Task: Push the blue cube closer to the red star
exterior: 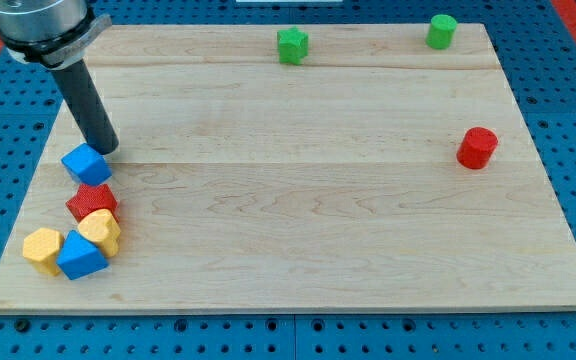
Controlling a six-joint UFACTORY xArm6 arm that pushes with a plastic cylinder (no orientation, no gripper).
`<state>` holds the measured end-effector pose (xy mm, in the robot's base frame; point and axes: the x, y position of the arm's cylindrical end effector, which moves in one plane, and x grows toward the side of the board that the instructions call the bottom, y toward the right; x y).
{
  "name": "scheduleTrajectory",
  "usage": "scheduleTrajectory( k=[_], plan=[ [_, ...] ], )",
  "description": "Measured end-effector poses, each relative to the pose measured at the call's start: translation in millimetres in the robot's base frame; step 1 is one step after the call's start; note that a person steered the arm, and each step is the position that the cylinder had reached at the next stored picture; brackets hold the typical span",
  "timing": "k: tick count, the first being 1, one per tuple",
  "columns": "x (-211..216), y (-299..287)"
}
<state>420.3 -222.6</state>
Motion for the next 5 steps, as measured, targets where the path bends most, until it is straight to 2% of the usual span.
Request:
scheduleTrajectory(
  k=[2, 5],
  plan=[
    [0, -22],
    [40, -22]
  ],
)
